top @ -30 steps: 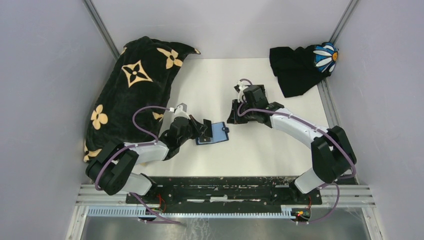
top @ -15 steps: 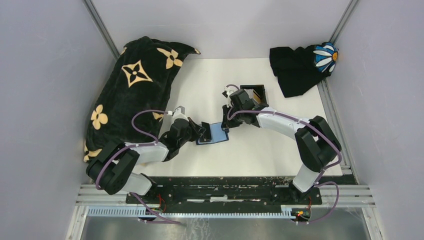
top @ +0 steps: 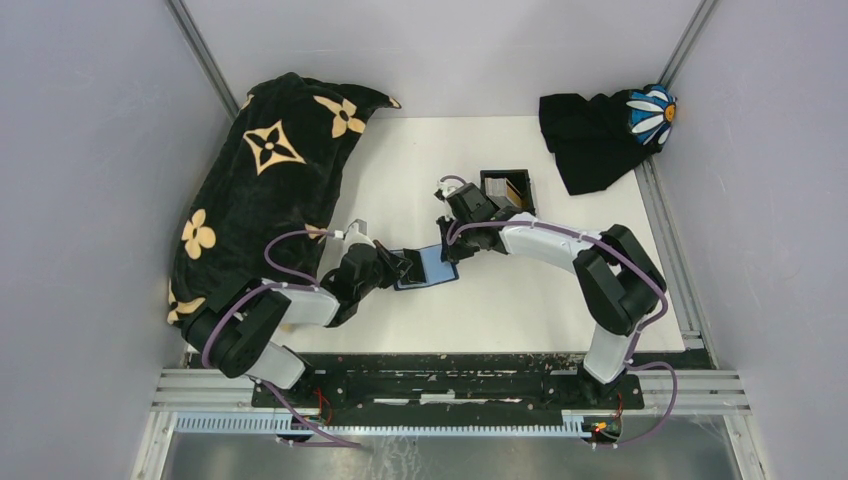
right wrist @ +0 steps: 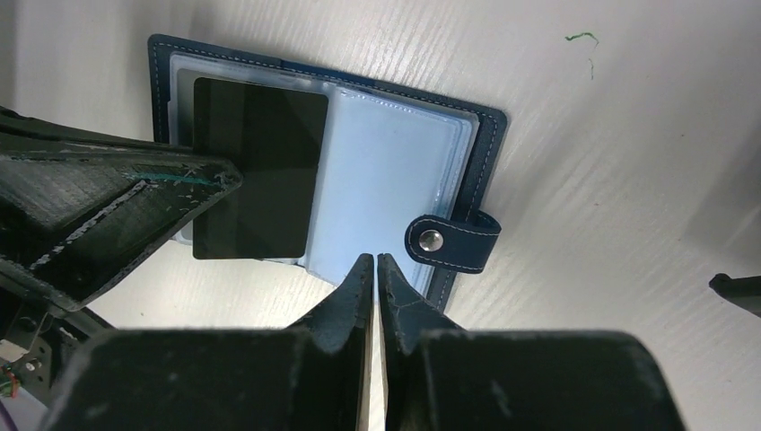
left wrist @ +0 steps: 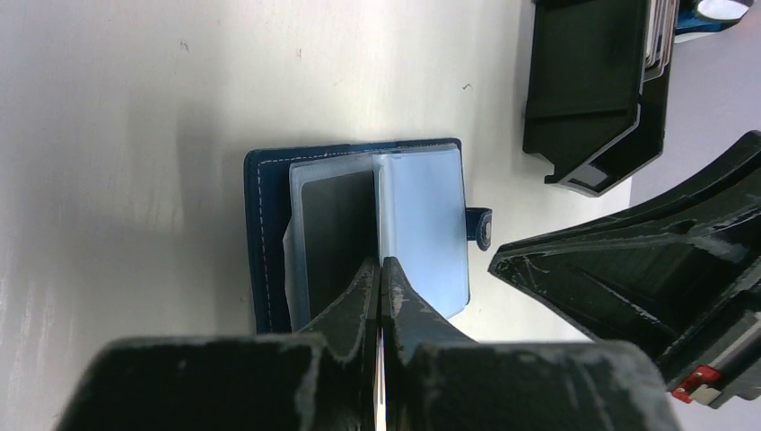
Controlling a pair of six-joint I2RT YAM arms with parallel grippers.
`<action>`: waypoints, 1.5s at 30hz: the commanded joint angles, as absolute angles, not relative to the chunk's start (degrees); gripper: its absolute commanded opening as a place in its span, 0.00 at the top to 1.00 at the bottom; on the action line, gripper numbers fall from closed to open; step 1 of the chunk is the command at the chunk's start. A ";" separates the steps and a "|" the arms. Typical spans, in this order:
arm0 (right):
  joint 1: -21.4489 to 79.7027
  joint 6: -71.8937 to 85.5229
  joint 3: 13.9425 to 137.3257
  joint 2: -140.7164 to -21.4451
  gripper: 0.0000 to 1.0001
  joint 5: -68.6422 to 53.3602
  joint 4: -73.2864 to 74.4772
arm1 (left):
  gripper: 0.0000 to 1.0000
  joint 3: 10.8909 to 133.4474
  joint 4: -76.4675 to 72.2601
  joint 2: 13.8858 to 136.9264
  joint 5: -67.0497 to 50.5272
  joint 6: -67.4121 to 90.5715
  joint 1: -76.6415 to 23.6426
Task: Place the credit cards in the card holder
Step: Insert the credit card into the card holder.
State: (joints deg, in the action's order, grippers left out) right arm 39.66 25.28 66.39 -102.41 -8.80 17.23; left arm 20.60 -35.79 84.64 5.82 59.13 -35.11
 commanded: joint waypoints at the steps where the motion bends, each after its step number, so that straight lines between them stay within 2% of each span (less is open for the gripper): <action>1: 40.65 23.27 69.53 -103.51 0.91 -4.79 18.43 | 0.97 19.55 -42.35 85.88 5.26 62.96 -35.09; 18: 40.78 20.64 71.37 -106.49 0.92 7.05 23.75 | 0.97 15.06 -49.98 86.32 5.93 66.67 -35.07; 28: 40.83 20.49 71.18 -107.74 0.92 7.03 24.26 | 0.97 12.58 -56.97 88.59 5.98 69.60 -35.18; 45: 40.94 21.29 69.40 -107.93 0.92 4.47 23.34 | 0.97 9.37 -78.75 101.77 5.14 76.31 -35.13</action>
